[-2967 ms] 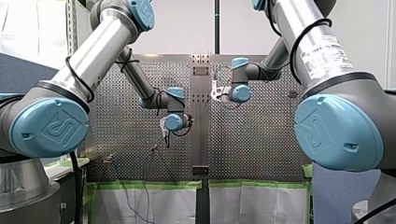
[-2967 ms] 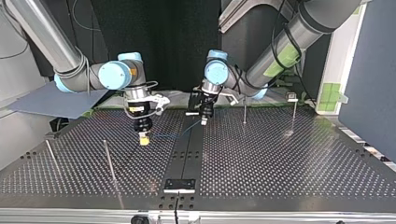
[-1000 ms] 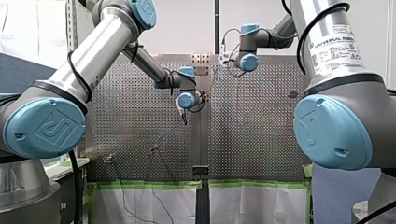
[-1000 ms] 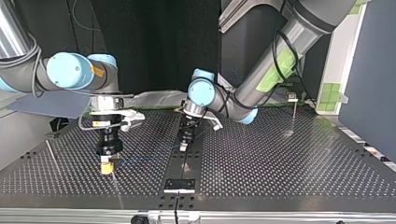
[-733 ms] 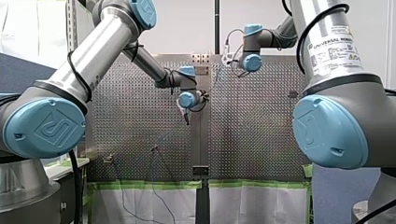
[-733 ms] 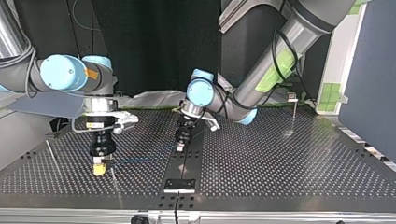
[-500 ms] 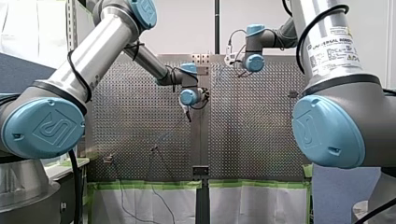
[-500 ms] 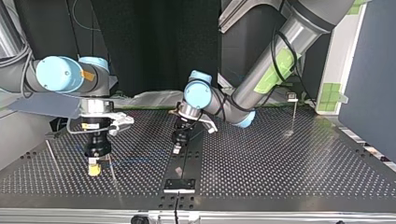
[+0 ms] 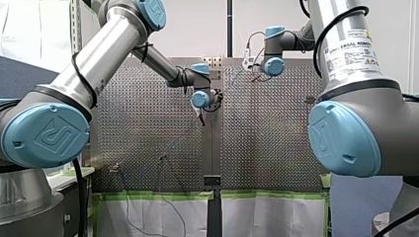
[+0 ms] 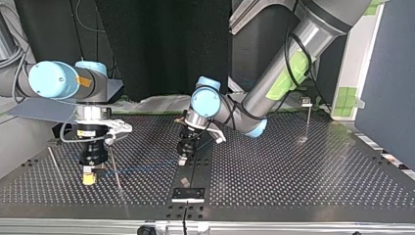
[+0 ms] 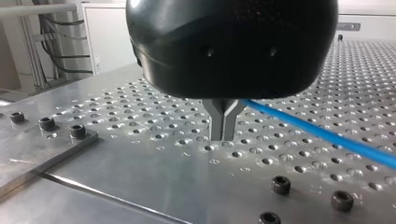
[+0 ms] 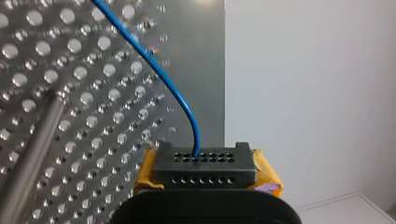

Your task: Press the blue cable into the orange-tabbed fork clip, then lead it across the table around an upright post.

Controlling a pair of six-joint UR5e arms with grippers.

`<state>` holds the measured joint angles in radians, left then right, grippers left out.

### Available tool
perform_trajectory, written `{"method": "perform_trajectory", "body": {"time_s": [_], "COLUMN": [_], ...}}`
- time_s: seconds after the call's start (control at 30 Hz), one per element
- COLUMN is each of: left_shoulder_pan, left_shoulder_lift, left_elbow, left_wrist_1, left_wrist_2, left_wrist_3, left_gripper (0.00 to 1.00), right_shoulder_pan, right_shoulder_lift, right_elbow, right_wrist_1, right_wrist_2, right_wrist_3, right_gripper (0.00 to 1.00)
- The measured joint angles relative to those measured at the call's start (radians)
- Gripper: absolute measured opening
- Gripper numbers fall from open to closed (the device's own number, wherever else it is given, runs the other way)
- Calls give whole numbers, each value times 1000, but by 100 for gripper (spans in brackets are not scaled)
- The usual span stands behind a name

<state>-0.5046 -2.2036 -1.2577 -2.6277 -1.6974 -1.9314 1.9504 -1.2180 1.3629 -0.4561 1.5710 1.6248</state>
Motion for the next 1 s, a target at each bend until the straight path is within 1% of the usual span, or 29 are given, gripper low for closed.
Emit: {"method": "perform_trajectory", "body": {"time_s": [0.23, 0.4, 0.5, 0.8, 1.0], "left_shoulder_pan": [0, 0, 1, 10, 16], "left_shoulder_lift": [-1, 0, 0, 0, -1], "left_elbow": [5, 6, 6, 6, 6], "left_wrist_1": [-18, -30, -32, -29, -21], "left_wrist_2": [6, 6, 3, -3, -3], "left_wrist_3": [-12, -13, -14, -14, -14], "left_gripper": [0, 0, 0, 0, 0], "right_shoulder_pan": [-20, -42, -54, -90, -103], "right_shoulder_lift": [-5, -17, -19, -12, 1], "right_elbow": [0, 4, 12, 52, 72], "right_wrist_1": [20, 45, 54, 46, 40], "right_wrist_2": [0, 1, 2, 7, 7], "right_wrist_3": [4, 22, 28, 33, 34], "right_gripper": [0, 0, 0, 0, 0]}}
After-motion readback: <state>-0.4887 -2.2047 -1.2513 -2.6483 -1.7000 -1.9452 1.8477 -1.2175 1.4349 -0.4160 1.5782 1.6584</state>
